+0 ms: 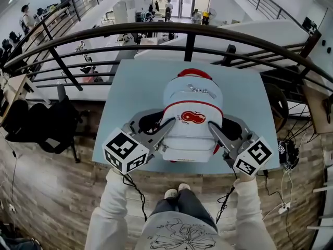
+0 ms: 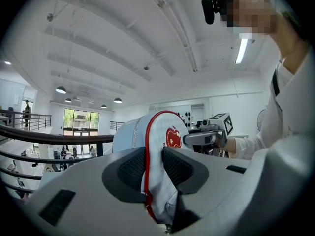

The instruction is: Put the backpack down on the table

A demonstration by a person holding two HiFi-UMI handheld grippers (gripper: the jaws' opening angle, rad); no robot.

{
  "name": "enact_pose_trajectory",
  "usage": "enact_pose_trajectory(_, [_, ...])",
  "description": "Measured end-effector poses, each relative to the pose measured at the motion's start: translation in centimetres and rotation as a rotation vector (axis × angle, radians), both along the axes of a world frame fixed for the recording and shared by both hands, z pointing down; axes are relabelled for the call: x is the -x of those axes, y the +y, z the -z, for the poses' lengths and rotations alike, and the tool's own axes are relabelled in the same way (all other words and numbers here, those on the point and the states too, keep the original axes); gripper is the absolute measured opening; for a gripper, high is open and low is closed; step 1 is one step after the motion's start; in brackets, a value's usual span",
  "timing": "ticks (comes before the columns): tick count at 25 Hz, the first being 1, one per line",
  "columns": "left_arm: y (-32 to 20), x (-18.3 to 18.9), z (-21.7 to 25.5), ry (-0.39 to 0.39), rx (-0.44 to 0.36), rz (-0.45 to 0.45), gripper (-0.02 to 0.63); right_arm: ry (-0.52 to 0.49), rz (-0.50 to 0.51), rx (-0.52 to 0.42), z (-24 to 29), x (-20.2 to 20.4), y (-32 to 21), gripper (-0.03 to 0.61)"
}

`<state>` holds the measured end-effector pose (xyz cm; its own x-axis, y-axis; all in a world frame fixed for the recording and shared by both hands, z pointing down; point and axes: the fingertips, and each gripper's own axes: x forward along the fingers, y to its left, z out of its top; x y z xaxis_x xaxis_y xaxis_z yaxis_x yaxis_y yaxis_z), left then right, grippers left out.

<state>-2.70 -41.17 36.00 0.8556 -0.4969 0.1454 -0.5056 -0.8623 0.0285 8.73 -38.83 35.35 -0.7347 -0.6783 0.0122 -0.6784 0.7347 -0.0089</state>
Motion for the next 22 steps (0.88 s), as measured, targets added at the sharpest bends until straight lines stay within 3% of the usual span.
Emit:
enact_pose_trajectory(13, [-6.6, -3.6, -4.4, -0.105, 0.041, 0.067, 0.112, 0.137, 0.023, 0.057, -4.6, -3.3, -7.0, 0.11])
enact_pose_trajectory(22, [-10.5, -5.6, -8.2, -0.189, 0.033, 0.116, 0.114, 0.26, 0.006, 0.043, -8.3, -5.2, -11.1, 0.11])
